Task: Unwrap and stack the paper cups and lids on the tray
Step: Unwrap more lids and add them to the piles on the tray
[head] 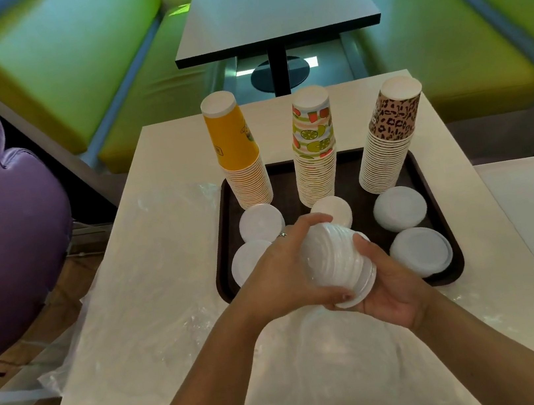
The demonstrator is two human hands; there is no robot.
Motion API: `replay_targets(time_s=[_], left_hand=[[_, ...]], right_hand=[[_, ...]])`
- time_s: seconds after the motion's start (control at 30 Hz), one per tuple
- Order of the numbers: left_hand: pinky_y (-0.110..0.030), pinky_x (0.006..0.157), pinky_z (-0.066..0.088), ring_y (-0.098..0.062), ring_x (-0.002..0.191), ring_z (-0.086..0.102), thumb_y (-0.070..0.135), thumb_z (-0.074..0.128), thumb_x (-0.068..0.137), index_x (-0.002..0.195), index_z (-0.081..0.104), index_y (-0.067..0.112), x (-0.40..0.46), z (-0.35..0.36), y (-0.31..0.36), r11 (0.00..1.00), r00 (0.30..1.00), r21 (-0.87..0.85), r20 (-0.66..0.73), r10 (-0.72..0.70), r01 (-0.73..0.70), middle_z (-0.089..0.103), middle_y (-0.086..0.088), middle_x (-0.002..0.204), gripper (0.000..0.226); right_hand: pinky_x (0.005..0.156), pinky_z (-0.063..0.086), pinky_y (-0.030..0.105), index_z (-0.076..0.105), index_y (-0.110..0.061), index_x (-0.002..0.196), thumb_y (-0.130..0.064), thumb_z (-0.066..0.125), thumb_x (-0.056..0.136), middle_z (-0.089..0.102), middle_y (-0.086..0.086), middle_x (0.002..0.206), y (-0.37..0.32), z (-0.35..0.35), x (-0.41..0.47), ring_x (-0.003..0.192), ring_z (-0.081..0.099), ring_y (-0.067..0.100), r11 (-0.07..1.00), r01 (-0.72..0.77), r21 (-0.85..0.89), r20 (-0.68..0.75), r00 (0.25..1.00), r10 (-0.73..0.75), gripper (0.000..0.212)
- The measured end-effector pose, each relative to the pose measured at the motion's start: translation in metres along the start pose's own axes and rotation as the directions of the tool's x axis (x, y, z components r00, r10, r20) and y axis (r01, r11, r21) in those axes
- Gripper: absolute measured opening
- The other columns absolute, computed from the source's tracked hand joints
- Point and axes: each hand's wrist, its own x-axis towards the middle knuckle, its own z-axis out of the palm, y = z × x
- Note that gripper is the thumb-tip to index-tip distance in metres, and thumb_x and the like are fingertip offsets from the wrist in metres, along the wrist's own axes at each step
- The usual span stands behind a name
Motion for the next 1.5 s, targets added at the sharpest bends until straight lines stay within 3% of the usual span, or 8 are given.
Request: replay_targets(time_s=[0.2,0.37,0.47,0.53,0.6,0.8,1.03,1.5], left_hand=[[-0.033,0.093,0.053,-0.013,0.117,0.047,0.042,0.081,0.060,0.122,0.029,0.055,0.005,0.001,-0.003,0.999,0.999,-0.039,-0.036,-0.012,0.011,0.043,0.019,0.125,0.082],[-0.015,0.078,0.053,-0.011,0.111,0.052,0.025,0.083,0.070,0.121,0.035,0.047,0.006,-0.010,-0.001,0.964,0.999,-0.265,-0.011,-0.040,0.036,0.046,0.019,0.120,0.073],[-0.028,0.084,0.055,-0.015,0.114,0.052,0.021,0.082,0.069,0.121,0.038,0.044,0.015,-0.024,-0.005,0.913,0.976,-0.398,-0.143,-0.161,0.092,0.049,0.010,0.123,0.072],[-0.041,0.092,0.051,-0.021,0.119,0.047,0.026,0.083,0.067,0.131,0.034,0.036,0.031,-0.036,-0.018,0.940,0.912,-0.294,-0.311,-0.268,0.176,0.045,0.003,0.132,0.081],[-0.040,0.096,0.046,-0.023,0.123,0.043,0.032,0.083,0.067,0.137,0.029,0.027,0.051,-0.046,-0.035,0.949,0.857,-0.110,-0.409,-0.314,0.295,0.041,-0.001,0.137,0.089],[-0.038,0.101,0.038,-0.028,0.127,0.039,0.045,0.078,0.068,0.139,0.026,0.009,0.100,-0.034,-0.074,0.832,0.851,0.292,-0.398,-0.343,0.472,0.040,-0.010,0.136,0.095],[-0.042,0.109,0.032,-0.033,0.136,0.030,0.044,0.079,0.066,0.142,0.015,0.006,0.122,-0.015,-0.084,0.769,0.805,0.305,-0.413,-0.426,0.563,0.029,-0.017,0.146,0.106],[-0.047,0.111,0.029,-0.032,0.140,0.022,0.056,0.080,0.062,0.146,0.008,0.009,0.113,-0.008,-0.089,0.756,0.791,0.282,-0.391,-0.471,0.590,0.020,-0.014,0.151,0.120]], right_hand=[[0.068,0.057,0.047,0.050,-0.020,0.127,-0.034,0.096,0.033,0.069,0.017,0.107,-0.003,-0.001,0.006,0.096,0.067,0.035,1.000,-0.010,-0.016,-0.030,1.000,0.009,0.105],[0.071,0.057,0.048,0.051,-0.020,0.129,-0.028,0.095,0.043,0.066,0.019,0.111,-0.005,-0.003,0.007,0.096,0.066,0.035,0.997,-0.003,0.074,0.047,0.999,0.000,0.097],[0.071,0.057,0.047,0.052,-0.022,0.129,-0.027,0.095,0.043,0.062,0.019,0.118,-0.006,-0.004,0.008,0.103,0.063,0.038,0.994,-0.007,0.105,0.048,0.999,0.002,0.096],[0.071,0.057,0.046,0.049,-0.023,0.133,-0.027,0.095,0.043,0.058,0.019,0.126,-0.008,-0.006,0.010,0.110,0.059,0.039,0.992,-0.021,0.124,0.029,0.999,0.018,0.101],[0.073,0.057,0.046,0.045,-0.024,0.135,-0.029,0.095,0.041,0.058,0.019,0.127,-0.010,-0.009,0.010,0.112,0.059,0.038,0.991,-0.025,0.132,0.000,1.000,0.025,0.107],[0.075,0.056,0.046,0.038,-0.026,0.142,-0.031,0.094,0.045,0.055,0.017,0.130,-0.014,-0.016,0.011,0.114,0.058,0.037,0.991,-0.033,0.129,0.016,0.999,0.031,0.113],[0.072,0.057,0.046,0.049,-0.026,0.131,-0.029,0.095,0.043,0.057,0.018,0.126,-0.017,-0.020,0.010,0.114,0.057,0.037,0.987,-0.011,0.161,0.034,0.999,0.005,0.098],[0.077,0.056,0.049,0.051,-0.029,0.132,-0.030,0.093,0.049,0.054,0.018,0.133,-0.017,-0.017,0.015,0.119,0.053,0.039,0.989,-0.011,0.146,0.066,0.998,0.001,0.093]])
